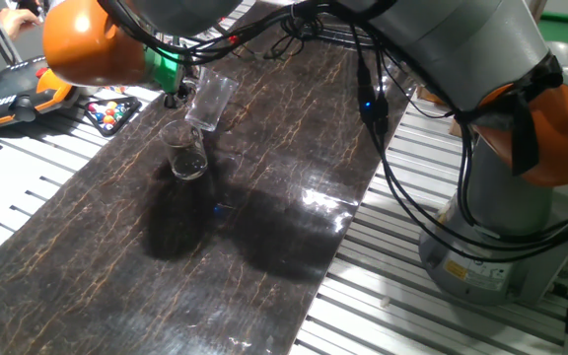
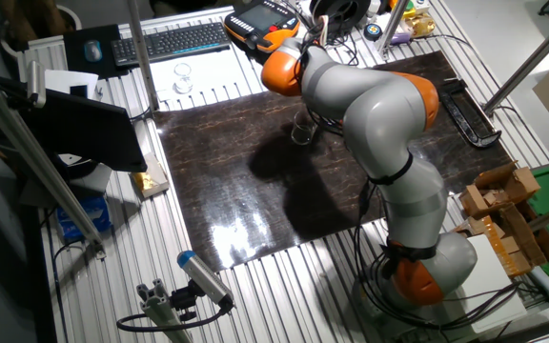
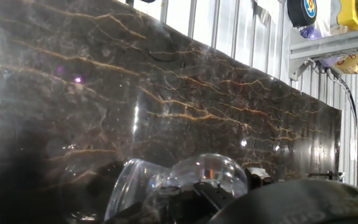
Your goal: Pour the water from one cup into another empty cup
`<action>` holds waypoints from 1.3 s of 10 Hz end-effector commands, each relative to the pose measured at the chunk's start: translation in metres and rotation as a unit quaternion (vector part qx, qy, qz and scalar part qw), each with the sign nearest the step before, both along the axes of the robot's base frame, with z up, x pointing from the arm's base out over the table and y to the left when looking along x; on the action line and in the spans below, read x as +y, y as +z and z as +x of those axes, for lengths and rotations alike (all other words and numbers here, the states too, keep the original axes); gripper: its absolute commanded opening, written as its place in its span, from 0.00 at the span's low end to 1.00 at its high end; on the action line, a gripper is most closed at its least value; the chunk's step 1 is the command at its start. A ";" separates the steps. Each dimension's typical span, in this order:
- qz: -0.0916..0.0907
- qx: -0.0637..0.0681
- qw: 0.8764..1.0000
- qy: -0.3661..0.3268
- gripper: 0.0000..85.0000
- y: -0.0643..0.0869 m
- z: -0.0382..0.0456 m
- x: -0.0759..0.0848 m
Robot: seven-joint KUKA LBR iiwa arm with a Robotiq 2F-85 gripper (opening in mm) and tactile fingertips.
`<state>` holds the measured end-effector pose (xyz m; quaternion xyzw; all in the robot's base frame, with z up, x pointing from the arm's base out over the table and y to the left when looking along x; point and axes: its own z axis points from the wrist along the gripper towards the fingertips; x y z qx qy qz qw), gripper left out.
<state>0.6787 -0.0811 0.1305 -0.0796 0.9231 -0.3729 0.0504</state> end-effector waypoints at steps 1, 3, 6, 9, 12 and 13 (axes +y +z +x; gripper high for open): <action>0.003 -0.001 1.000 -0.004 0.37 0.001 -0.0004 0.003; 0.004 -0.002 1.000 -0.011 0.37 0.000 -0.0018 0.008; 0.005 -0.005 1.000 -0.015 0.36 0.001 -0.0039 0.011; 0.023 -0.007 1.000 -0.021 0.36 0.003 -0.0040 0.009; 0.098 -0.003 0.994 -0.053 0.33 0.026 -0.0035 0.006; 0.142 0.000 0.987 -0.073 0.27 0.038 -0.0059 0.005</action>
